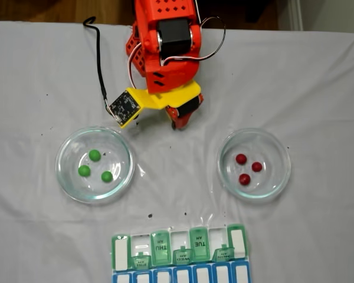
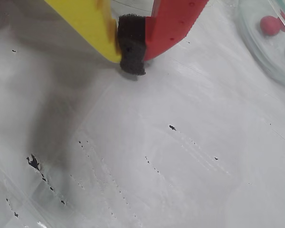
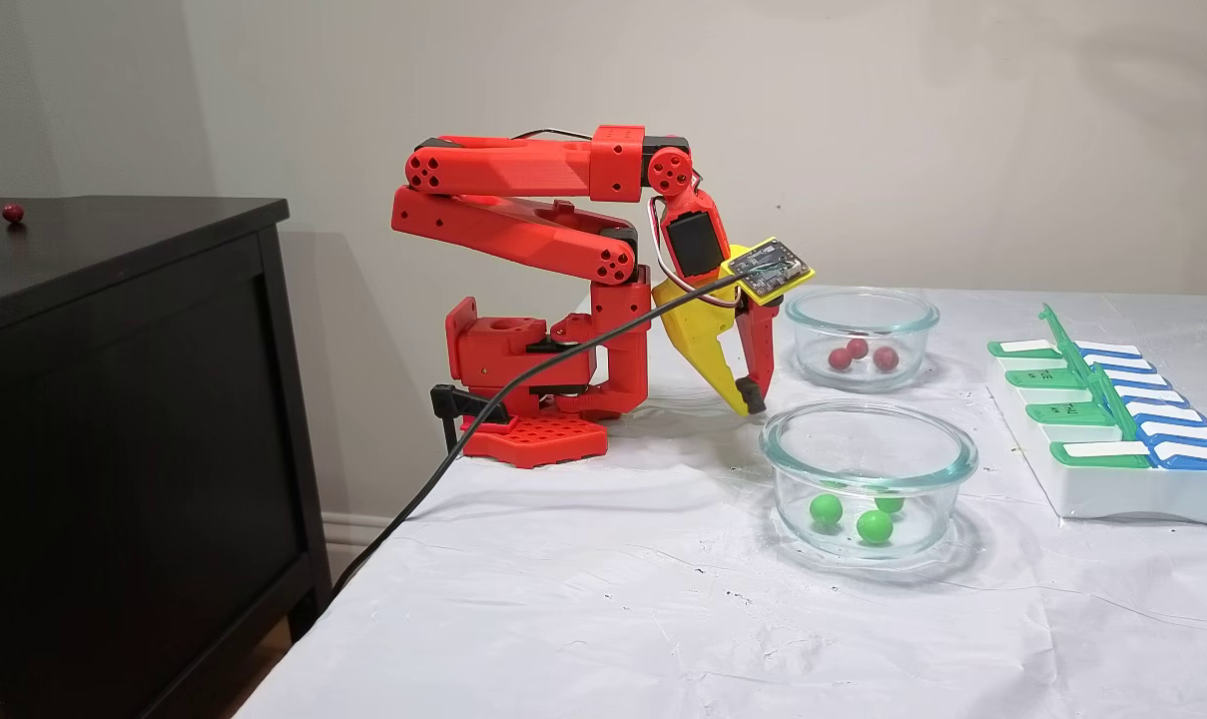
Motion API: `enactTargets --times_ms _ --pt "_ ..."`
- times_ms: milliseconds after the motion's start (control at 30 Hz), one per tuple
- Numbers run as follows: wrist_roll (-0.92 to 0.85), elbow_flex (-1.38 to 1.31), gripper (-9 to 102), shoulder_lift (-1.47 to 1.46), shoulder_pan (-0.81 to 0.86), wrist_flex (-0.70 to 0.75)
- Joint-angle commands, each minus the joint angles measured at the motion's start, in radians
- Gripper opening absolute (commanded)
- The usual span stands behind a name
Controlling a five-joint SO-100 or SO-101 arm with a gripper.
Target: Sort medicines into box.
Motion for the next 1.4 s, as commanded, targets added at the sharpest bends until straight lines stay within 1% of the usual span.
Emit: enactTargets --times_ms 0,1067,1133,1167,1200,1267,1300,1367 --pt "0.006 -0.021 0 0.02 0.002 -0.008" --pt "0.008 -0.021 0 0.02 0.003 -0.009" --pt "-0.071 -0.023 0 0.018 0.014 0.002" --pt "-0.021 -0.023 0 0.018 0.031 0.002" --pt "-0.063 -0.023 0 0.018 0.037 0.003" --pt "-0.229 -0.017 0 0.018 0.04 0.002" --pt "-0.252 -0.017 0 0.018 0.041 0.003" --pt "-0.216 -0.037 0 0.018 0.018 -0.014"
